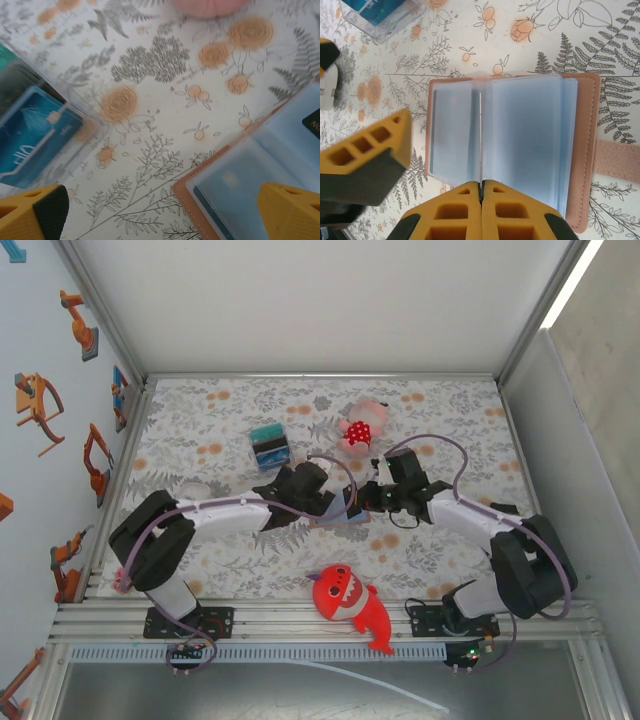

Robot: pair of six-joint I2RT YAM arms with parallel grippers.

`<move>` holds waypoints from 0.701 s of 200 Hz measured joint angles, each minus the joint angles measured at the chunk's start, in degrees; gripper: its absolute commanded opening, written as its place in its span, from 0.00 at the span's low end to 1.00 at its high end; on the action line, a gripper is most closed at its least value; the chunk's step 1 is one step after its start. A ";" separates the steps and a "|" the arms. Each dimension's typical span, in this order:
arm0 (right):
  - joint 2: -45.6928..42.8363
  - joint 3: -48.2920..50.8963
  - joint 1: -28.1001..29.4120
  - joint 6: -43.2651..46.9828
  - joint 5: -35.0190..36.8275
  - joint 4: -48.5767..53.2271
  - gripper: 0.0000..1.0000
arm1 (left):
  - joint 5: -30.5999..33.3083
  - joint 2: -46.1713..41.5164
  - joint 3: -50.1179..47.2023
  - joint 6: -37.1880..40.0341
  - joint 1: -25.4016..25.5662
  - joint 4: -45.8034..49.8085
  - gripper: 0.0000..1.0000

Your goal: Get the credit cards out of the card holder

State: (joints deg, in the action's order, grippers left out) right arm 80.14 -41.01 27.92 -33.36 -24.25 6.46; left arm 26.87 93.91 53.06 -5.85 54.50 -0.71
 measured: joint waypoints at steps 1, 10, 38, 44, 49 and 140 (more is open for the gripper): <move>-0.17 0.00 0.00 0.15 0.02 0.09 0.00 | 0.02 -0.15 0.00 0.00 0.00 0.00 0.97; -1.07 0.00 0.00 1.01 -0.02 0.59 0.00 | 0.20 -2.01 -0.22 0.00 -0.04 0.00 0.97; -4.07 -0.15 0.07 4.55 -0.26 1.88 0.00 | -0.76 -7.74 -0.76 -0.07 -0.83 0.26 0.97; -4.72 -0.35 0.15 5.44 -0.28 2.49 0.00 | -1.64 -9.14 -1.11 -0.26 -1.40 0.33 0.97; -5.27 -0.61 0.33 6.40 -0.28 3.04 0.00 | -2.51 -10.34 -1.49 -0.52 -1.97 0.37 0.97; -6.64 -11.43 4.04 23.41 -6.25 12.98 0.00 | -32.44 -29.24 -8.68 -3.02 -17.99 0.24 0.97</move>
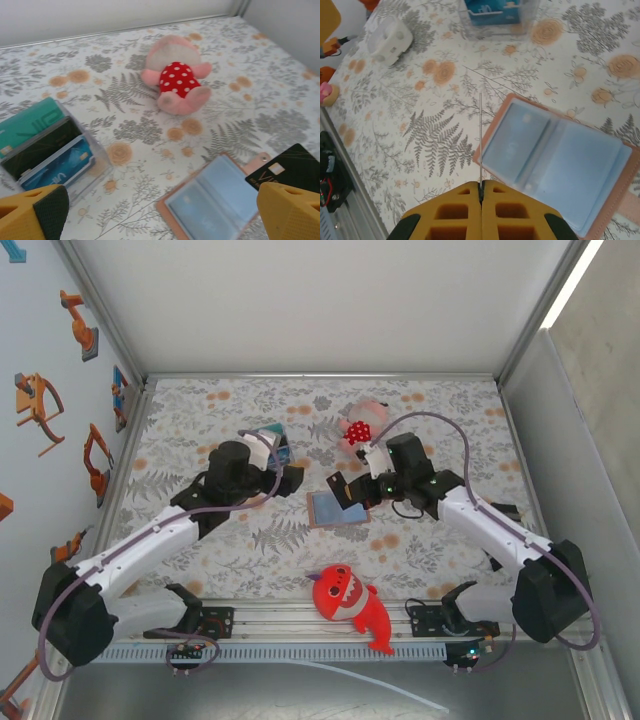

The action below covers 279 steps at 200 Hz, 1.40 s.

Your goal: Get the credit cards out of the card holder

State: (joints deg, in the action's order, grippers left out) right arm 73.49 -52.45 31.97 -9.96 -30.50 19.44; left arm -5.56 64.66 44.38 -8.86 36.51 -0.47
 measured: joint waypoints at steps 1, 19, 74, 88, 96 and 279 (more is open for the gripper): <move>0.04 -0.13 0.04 0.20 -0.09 0.13 0.00 | -0.42 -0.04 0.00 0.00 -0.13 0.00 0.97; 1.03 -3.02 0.92 3.72 -1.62 2.82 0.00 | -8.26 -0.24 -0.04 1.14 -2.93 0.04 0.98; 3.74 -10.27 2.64 13.00 -4.59 11.93 0.00 | -26.01 2.27 2.10 9.20 -3.91 5.62 0.88; 4.42 -11.10 2.80 14.73 -4.98 13.75 0.00 | -28.70 3.13 3.08 10.95 -3.91 7.04 0.83; 4.79 -11.43 2.89 15.65 -5.22 14.71 0.00 | -30.14 3.56 3.69 11.87 -3.91 7.98 0.80; 7.26 -14.05 4.11 21.66 -8.70 20.39 0.00 | -41.48 15.78 11.13 23.02 1.31 16.76 0.03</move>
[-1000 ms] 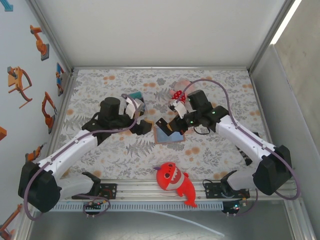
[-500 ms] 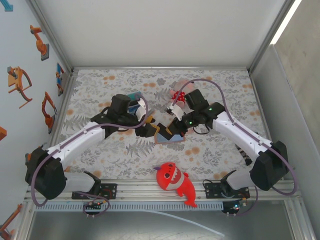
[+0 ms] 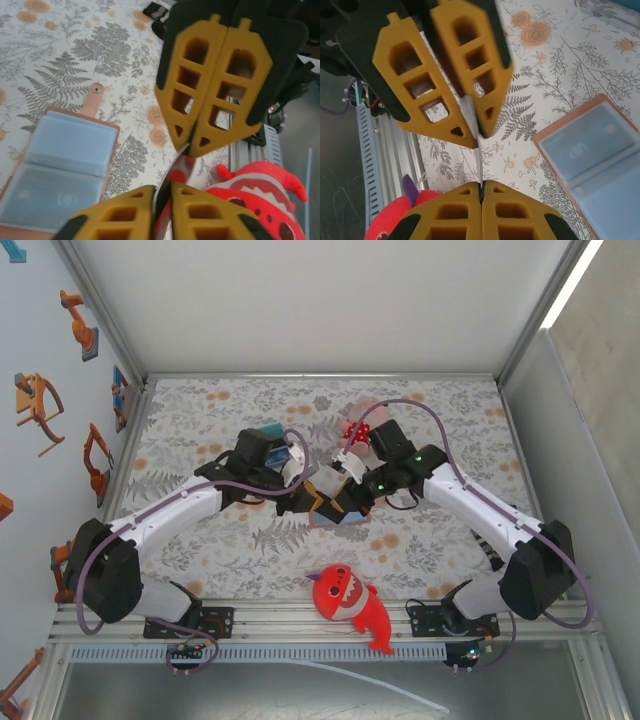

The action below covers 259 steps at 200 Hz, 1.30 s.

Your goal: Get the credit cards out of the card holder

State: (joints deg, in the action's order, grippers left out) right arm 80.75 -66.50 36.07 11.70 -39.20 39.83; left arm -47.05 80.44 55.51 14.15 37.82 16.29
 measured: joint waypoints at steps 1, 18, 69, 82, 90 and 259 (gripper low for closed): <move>-0.02 0.00 0.00 0.00 0.02 0.00 0.00 | -0.09 0.00 0.00 0.15 0.02 0.04 0.03; -0.02 0.00 -0.04 0.15 0.04 0.24 0.01 | -0.74 0.00 0.00 0.44 0.02 0.35 0.00; -2.49 2.51 0.13 -2.49 1.79 -4.68 0.37 | -0.39 -1.29 -0.72 0.39 -0.04 -0.66 0.00; -4.72 4.26 0.17 -4.04 3.02 -6.88 0.40 | 0.28 -2.78 -2.25 -0.35 -0.44 -2.12 0.00; -6.38 5.55 0.17 -5.18 3.82 -8.44 0.48 | 0.79 -3.96 -3.48 -1.01 -0.76 -3.45 0.00; -12.57 23.69 -0.66 -39.41 0.87 -56.63 0.57 | 12.02 -21.99 -21.94 -34.73 -2.29 -42.95 0.00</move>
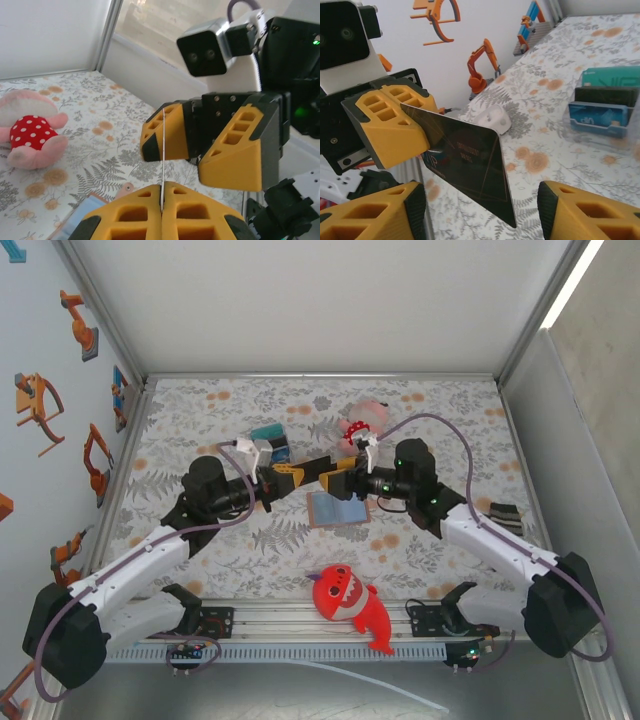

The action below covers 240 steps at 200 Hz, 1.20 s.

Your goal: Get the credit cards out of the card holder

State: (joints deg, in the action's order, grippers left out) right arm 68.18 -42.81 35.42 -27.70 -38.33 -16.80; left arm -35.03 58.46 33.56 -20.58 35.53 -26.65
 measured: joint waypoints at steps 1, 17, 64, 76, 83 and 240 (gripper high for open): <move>0.09 0.00 0.00 0.02 -0.11 -0.22 0.57 | -0.02 0.00 -0.02 -0.07 0.00 -0.07 0.00; 0.83 0.00 -0.04 -0.87 -1.49 -1.73 0.52 | -0.59 0.02 -0.07 -1.53 0.00 -1.57 0.00; 0.61 0.00 -0.39 -2.25 -4.76 -5.09 0.13 | -1.86 0.20 -0.07 -3.56 0.00 -3.65 0.00; 0.00 0.02 -0.50 -2.27 -5.44 -5.31 0.11 | -1.90 0.48 -0.07 -3.93 -0.24 -4.07 0.00; -0.44 0.11 -0.52 -2.27 -5.64 -5.40 0.09 | -2.16 0.59 -0.07 -4.24 -0.33 -4.44 0.00; -5.73 0.79 -0.68 4.94 -7.85 3.98 0.00 | -4.96 1.92 20.24 13.55 -0.33 27.47 0.49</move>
State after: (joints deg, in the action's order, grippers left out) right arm 62.46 -42.02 34.74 -22.76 -46.17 -12.82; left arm -39.99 60.38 53.80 -7.03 35.20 0.82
